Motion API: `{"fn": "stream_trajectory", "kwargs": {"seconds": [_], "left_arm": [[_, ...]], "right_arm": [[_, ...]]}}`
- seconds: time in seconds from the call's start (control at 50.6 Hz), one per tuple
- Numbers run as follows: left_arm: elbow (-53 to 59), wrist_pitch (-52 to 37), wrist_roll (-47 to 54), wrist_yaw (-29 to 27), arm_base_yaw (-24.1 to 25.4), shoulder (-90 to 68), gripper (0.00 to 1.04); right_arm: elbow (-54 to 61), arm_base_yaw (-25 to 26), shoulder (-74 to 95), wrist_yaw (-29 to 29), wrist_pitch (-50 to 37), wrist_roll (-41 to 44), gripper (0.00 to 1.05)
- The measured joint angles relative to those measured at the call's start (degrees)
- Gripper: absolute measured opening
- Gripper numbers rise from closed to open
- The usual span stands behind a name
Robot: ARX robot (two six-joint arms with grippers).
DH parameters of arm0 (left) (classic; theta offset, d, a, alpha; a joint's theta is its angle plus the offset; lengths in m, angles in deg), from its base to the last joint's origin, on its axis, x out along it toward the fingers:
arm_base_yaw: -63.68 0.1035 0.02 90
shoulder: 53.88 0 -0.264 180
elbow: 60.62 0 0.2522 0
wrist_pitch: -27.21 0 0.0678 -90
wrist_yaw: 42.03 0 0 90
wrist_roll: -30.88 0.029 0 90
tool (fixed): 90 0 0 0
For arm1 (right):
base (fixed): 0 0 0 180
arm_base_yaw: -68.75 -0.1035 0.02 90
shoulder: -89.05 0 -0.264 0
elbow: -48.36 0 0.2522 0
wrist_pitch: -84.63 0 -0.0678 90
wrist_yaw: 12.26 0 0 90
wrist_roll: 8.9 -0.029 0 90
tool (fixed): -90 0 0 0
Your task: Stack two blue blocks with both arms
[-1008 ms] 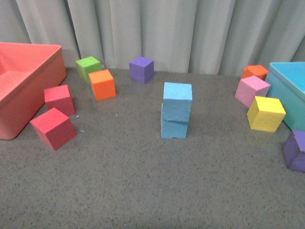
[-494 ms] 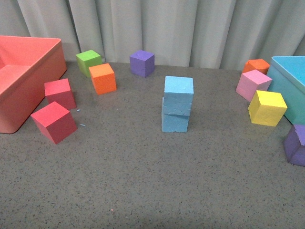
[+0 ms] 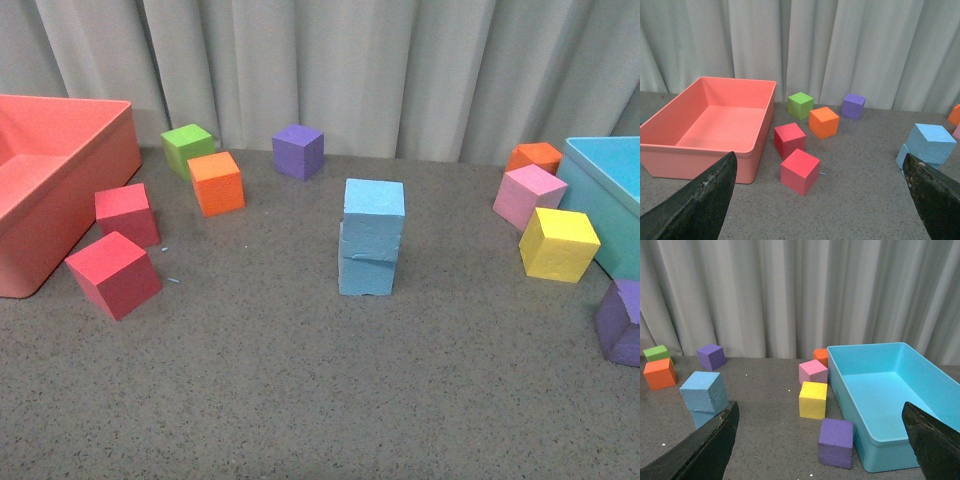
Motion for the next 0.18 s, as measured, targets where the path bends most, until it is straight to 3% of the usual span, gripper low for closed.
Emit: {"fn": "stream_trajectory", "kwargs": {"seconds": [0.178], "left_arm": [[0.0,0.0,0.0,0.0,0.0,0.0,0.98]], "right_arm": [[0.0,0.0,0.0,0.0,0.0,0.0,0.95]]}}
